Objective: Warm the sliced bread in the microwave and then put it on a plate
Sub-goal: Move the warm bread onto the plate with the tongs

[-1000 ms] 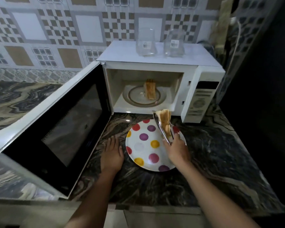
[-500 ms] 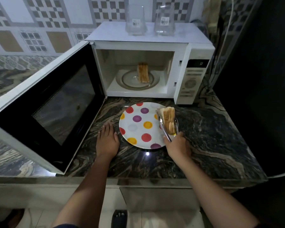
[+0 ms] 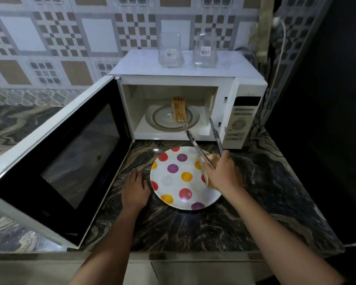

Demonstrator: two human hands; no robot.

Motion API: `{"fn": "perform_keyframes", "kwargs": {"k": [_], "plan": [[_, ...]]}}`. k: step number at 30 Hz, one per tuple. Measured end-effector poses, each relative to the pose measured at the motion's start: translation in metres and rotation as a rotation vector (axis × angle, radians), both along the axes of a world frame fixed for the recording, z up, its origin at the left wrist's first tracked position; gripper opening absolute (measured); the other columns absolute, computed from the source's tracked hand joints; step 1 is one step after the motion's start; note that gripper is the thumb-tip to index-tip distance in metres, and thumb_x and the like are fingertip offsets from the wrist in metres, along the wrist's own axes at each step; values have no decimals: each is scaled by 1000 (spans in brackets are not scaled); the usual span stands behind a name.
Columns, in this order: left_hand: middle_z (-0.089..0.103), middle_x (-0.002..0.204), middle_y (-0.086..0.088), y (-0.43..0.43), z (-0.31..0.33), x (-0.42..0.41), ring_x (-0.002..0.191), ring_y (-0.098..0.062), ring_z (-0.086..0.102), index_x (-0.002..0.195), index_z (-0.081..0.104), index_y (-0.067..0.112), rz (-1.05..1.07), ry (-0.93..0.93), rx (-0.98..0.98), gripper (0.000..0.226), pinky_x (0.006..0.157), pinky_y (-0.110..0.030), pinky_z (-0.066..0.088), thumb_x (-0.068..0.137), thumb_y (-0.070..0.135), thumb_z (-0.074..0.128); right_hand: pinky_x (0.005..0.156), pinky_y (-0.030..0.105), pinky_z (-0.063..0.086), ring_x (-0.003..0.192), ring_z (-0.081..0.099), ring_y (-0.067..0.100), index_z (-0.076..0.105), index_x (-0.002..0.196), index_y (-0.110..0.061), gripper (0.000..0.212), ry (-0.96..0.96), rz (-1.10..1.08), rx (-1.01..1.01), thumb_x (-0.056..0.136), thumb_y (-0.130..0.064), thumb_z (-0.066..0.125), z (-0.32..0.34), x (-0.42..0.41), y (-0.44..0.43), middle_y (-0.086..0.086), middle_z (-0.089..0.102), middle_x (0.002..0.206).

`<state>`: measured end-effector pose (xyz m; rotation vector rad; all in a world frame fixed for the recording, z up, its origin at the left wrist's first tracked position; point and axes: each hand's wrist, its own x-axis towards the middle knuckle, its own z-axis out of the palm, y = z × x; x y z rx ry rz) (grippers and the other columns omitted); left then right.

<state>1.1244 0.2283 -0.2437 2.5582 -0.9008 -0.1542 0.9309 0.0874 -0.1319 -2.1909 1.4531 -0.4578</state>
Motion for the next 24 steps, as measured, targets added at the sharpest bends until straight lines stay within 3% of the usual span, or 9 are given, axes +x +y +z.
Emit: {"fn": "perform_keyframes", "kwargs": {"k": [8,13,16,19,21,24], "plan": [[23,156,-10,-32,4,43,144,-23,20,146,29,10,-69,33,-27,53,118,-31,15,96,26,36,91,40,44,121,50,37,28,140,-2,71,20,-25,164,89,-46,53,21,116,-57,17,48,136],[25,154,-15,-55,3,77,144,-25,22,145,29,4,-157,-18,-31,60,119,-30,13,89,27,27,89,38,48,114,55,33,41,133,-6,59,64,-22,186,89,-45,51,23,167,-93,14,54,128],[41,145,-19,-64,-5,83,136,-30,38,138,42,1,-146,-55,-9,67,115,-37,25,83,33,19,92,40,45,116,53,34,42,131,-6,56,41,-65,190,88,-39,56,28,191,-106,14,54,127],[62,124,-19,-69,-12,84,116,-32,60,120,61,1,-125,-77,40,58,98,-45,46,78,27,31,82,38,48,107,58,31,53,122,-5,42,74,-54,196,91,-32,52,28,209,-114,12,60,117],[65,119,-18,-69,-12,82,111,-31,63,116,64,2,-125,-97,47,56,94,-45,49,76,27,34,77,35,51,99,61,28,58,117,-3,33,44,-58,238,94,-24,48,24,218,-119,13,61,112],[64,121,-18,-68,-15,81,114,-32,61,118,63,1,-124,-141,25,56,103,-40,43,77,28,35,82,35,53,101,60,29,56,118,1,31,60,-92,233,96,-18,44,20,224,-120,16,59,114]]}}
